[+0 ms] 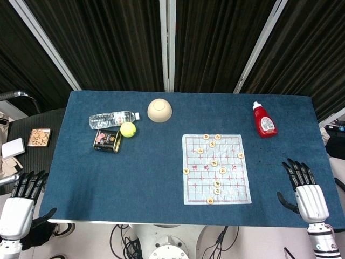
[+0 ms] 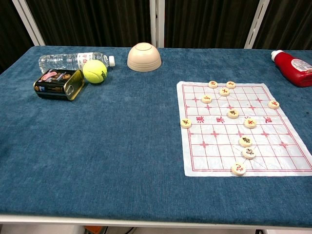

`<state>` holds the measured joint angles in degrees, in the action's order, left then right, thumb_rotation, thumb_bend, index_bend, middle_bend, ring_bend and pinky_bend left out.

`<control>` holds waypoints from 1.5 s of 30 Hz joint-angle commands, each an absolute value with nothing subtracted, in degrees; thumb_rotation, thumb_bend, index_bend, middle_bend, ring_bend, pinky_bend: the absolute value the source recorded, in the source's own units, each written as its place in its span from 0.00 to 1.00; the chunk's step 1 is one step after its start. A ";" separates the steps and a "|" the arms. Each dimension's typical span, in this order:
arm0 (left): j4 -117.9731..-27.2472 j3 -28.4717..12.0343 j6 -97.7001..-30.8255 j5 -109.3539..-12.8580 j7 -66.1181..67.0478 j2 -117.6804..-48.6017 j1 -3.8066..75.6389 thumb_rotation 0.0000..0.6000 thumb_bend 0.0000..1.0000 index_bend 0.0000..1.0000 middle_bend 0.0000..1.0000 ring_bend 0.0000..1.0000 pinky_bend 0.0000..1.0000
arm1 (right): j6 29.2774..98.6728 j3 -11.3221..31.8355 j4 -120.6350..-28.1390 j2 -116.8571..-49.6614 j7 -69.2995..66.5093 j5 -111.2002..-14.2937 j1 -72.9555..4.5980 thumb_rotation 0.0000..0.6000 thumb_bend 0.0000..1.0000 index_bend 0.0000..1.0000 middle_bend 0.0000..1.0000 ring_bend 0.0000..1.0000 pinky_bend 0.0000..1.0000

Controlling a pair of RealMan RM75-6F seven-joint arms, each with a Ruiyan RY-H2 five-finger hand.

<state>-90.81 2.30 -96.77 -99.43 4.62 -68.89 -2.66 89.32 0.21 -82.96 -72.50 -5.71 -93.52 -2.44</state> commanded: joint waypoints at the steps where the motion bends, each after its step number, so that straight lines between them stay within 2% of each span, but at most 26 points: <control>1: -90.86 2.35 -96.71 -99.41 4.73 -68.89 -2.65 1.00 0.12 0.09 0.07 0.00 0.00 | 89.34 0.20 -82.98 -72.50 -5.71 -93.54 -2.45 1.00 0.22 0.00 0.00 0.00 0.00; 16: -91.99 2.51 -96.88 -99.45 5.06 -67.81 -2.82 1.00 0.12 0.09 0.07 0.00 0.00 | 88.00 0.64 -83.96 -72.10 -4.57 -94.15 -3.98 1.00 0.22 0.00 0.00 0.00 0.00; 28: -90.49 2.94 -97.67 -99.49 4.18 -68.83 -3.52 1.00 0.12 0.09 0.07 0.00 0.00 | 74.55 4.83 -89.81 -73.64 6.26 -92.85 -14.81 1.00 0.22 0.00 0.00 0.00 0.00; 42: -89.84 3.38 -98.73 -99.81 3.55 -69.01 -4.42 1.00 0.12 0.09 0.07 0.00 0.00 | 61.51 7.45 -89.78 -83.99 18.49 -86.64 -25.26 1.00 0.22 0.00 0.00 0.00 0.00; 45: -89.69 3.38 -98.93 -99.85 3.33 -69.02 -4.53 1.00 0.12 0.09 0.08 0.00 0.00 | 59.71 7.77 -88.67 -86.62 20.51 -85.28 -27.03 1.00 0.22 0.03 0.00 0.00 0.00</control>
<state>-89.71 3.38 -98.92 -99.83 3.35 -69.02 -4.51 60.74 7.47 -89.36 -85.44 19.42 -86.18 -26.24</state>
